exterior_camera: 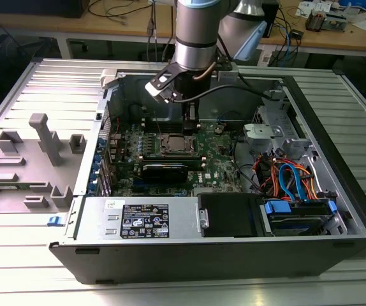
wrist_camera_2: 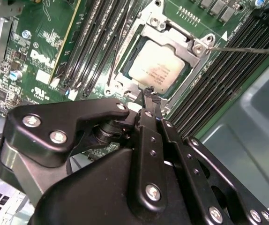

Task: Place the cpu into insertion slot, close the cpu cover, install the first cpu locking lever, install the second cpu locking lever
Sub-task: 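Close the cpu cover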

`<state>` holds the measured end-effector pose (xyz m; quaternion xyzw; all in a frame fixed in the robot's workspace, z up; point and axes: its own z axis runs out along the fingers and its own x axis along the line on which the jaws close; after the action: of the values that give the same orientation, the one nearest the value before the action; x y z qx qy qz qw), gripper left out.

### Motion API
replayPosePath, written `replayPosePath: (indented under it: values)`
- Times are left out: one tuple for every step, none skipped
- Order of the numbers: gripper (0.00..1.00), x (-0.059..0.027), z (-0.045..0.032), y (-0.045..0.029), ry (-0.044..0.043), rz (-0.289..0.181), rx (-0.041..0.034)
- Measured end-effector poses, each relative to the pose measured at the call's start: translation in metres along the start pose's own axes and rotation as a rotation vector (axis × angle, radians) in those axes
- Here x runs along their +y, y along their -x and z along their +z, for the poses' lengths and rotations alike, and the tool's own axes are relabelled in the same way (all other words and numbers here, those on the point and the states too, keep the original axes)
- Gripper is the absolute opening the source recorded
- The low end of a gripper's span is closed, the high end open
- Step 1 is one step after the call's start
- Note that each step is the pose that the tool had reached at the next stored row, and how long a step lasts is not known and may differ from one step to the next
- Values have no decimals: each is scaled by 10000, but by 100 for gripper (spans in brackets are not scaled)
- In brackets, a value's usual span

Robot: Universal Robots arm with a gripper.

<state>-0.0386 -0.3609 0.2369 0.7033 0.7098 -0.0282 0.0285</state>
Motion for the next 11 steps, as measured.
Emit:
replayPosePath:
  values:
    - [11,-9,5,0,0,0,1]
    - [11,-22,12,-1,-1,0,-1]
    - [11,-31,20,-2,0,1,1]
    - [11,-39,25,-2,-1,1,-1]
    - [11,-50,32,-3,0,1,0]
    - [11,-58,39,-4,0,1,1]
    - [11,-86,51,-5,-1,-1,-1]
    - [11,-113,64,-6,0,-3,0]
    - [11,-144,77,-7,0,-4,0]
    - [11,-176,88,-8,0,-4,-1]
    - [11,-201,98,-10,0,-4,0]
